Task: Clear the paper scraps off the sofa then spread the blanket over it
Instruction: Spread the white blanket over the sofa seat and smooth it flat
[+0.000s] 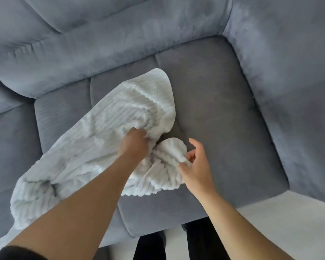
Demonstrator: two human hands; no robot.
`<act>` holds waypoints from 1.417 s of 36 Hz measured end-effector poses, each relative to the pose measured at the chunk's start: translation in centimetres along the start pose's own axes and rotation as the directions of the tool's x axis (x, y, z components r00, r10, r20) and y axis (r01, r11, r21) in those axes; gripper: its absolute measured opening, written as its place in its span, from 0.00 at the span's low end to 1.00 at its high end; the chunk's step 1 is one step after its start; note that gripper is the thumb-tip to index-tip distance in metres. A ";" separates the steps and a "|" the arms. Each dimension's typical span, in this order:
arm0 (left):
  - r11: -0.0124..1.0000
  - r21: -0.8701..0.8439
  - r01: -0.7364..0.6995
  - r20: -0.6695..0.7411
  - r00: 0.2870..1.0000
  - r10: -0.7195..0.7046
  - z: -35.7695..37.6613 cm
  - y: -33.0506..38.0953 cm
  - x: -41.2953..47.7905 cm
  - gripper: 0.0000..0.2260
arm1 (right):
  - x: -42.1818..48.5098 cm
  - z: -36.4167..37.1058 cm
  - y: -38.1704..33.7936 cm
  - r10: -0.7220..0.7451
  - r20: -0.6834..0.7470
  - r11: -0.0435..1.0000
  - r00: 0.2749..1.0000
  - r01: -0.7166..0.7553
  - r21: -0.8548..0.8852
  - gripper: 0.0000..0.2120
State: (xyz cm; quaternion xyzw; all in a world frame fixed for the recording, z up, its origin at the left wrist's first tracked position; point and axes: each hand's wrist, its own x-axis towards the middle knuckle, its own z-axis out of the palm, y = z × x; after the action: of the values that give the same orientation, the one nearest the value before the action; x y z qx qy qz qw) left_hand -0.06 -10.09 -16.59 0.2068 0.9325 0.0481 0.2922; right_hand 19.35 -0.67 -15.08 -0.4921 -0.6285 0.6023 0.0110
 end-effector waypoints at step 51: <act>0.826 0.238 -0.511 0.266 0.852 0.451 5.2 16.7 -1.8 0.04 | -3.8 -10.8 12.8 0.394 -0.051 0.892 0.918 -0.368 0.263 0.18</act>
State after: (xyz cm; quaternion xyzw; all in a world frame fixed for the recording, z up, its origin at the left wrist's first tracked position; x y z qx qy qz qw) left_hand 10.16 4.20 -16.39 0.4816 0.8120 -0.0426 0.3269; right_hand 35.60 2.31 -19.79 -0.6310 -0.4382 0.6401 -0.0137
